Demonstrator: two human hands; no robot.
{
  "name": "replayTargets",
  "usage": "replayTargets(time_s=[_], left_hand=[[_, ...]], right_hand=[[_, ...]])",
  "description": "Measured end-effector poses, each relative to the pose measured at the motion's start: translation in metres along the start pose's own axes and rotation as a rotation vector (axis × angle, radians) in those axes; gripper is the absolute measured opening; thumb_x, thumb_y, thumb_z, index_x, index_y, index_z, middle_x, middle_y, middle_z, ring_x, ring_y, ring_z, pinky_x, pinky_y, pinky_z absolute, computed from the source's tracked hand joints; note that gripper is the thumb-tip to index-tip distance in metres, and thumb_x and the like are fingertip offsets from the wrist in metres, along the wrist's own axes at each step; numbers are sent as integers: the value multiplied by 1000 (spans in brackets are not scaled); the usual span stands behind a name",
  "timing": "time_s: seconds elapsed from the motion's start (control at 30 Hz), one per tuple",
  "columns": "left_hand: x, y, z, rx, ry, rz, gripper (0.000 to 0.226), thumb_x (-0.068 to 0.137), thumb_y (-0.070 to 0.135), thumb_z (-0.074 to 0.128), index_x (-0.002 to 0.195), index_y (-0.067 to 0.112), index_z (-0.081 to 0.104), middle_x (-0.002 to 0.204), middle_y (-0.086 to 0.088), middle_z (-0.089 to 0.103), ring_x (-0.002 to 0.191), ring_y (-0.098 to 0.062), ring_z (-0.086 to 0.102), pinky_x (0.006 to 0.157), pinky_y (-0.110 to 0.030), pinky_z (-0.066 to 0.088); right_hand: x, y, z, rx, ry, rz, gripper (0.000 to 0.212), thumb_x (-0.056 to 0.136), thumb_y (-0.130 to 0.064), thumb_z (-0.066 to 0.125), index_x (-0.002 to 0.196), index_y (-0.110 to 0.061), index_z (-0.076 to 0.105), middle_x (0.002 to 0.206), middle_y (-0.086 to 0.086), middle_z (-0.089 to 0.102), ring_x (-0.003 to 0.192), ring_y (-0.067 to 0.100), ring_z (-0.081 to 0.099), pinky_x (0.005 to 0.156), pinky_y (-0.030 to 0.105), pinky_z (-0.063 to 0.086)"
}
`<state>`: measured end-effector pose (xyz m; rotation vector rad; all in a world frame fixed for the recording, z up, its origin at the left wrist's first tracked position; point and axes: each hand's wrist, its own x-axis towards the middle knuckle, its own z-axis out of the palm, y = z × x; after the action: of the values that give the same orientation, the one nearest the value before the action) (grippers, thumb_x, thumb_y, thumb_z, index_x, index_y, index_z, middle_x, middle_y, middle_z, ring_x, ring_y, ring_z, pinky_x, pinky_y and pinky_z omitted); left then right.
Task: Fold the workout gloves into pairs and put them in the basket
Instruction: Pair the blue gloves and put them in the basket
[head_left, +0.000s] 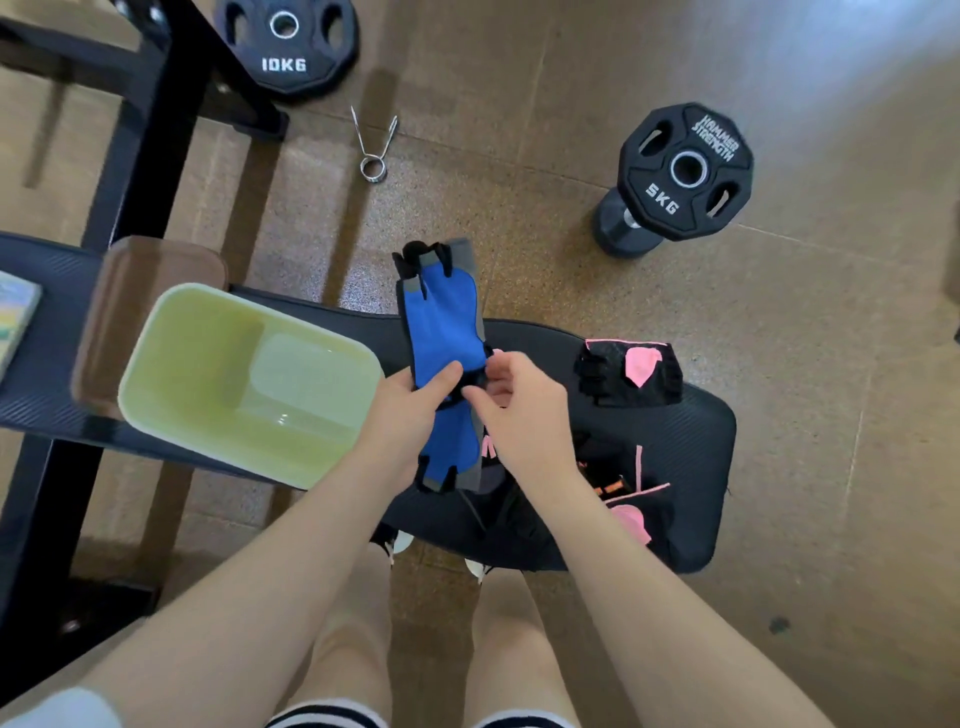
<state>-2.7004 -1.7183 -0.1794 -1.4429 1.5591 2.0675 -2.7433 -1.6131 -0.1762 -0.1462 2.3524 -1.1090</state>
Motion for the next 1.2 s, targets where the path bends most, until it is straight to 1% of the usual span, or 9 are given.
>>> replayTargets(time_s=[0.17,0.23,0.33,0.43,0.57,0.83,1.0,1.07,1.2], left_hand=[[8,-4,-13,-240,-213,-114,22,96,23,43,103,18,63,95,5,73,90,-13,68,75,-27,56],[9,-7,-14,-319,-279,-137,26,97,22,40,107,17,63,100,3,73,93,-16,68,78,-30,57],[7,-9,-17,-433,-309,-149,29,98,22,36,110,16,61,102,0,72,92,-17,69,72,-29,58],[3,-9,-25,-448,-249,-122,32,98,20,37,123,10,54,109,-2,68,93,-15,68,72,-26,57],[4,-6,-59,-446,14,-1,40,93,5,46,131,13,38,114,-4,63,90,-14,69,68,-26,57],[15,-3,-140,-110,356,34,38,92,0,44,127,14,40,114,-2,56,98,-21,59,84,-41,51],[49,-24,-181,-51,435,-156,24,88,-6,40,93,18,43,87,0,53,88,-24,51,79,-43,47],[62,-26,-191,-27,439,-161,28,87,-5,40,110,11,43,96,-5,56,87,-26,53,78,-45,48],[81,-22,-199,-8,395,-204,49,87,-4,40,134,9,33,121,-6,50,90,-20,48,73,-31,39]], right_hand=[[6,12,-4,322,35,92,25,89,2,51,94,-18,65,84,10,65,61,8,58,62,12,46],[11,14,-5,290,56,91,21,83,-5,62,91,-24,61,92,6,61,72,10,56,68,16,44],[15,11,-3,506,-132,268,42,82,-15,68,118,-25,48,121,0,54,106,7,54,87,24,46],[20,7,0,643,-337,347,21,88,-14,61,109,-13,60,111,7,66,101,18,64,87,34,52],[24,-15,12,405,-461,245,4,86,-15,63,84,-19,64,86,2,69,80,14,65,75,29,54],[40,-53,91,-147,-640,145,39,87,-24,61,124,-16,54,102,6,62,98,25,60,79,33,48],[51,-68,151,-645,-522,-81,35,89,-24,58,122,-15,52,111,11,63,104,32,59,80,39,47],[57,-71,176,-811,-512,-213,32,92,-17,52,124,-13,47,110,11,61,96,32,61,70,39,48],[70,-64,214,-834,-512,-110,38,91,-9,51,127,-12,42,113,12,57,98,32,59,66,38,45]])
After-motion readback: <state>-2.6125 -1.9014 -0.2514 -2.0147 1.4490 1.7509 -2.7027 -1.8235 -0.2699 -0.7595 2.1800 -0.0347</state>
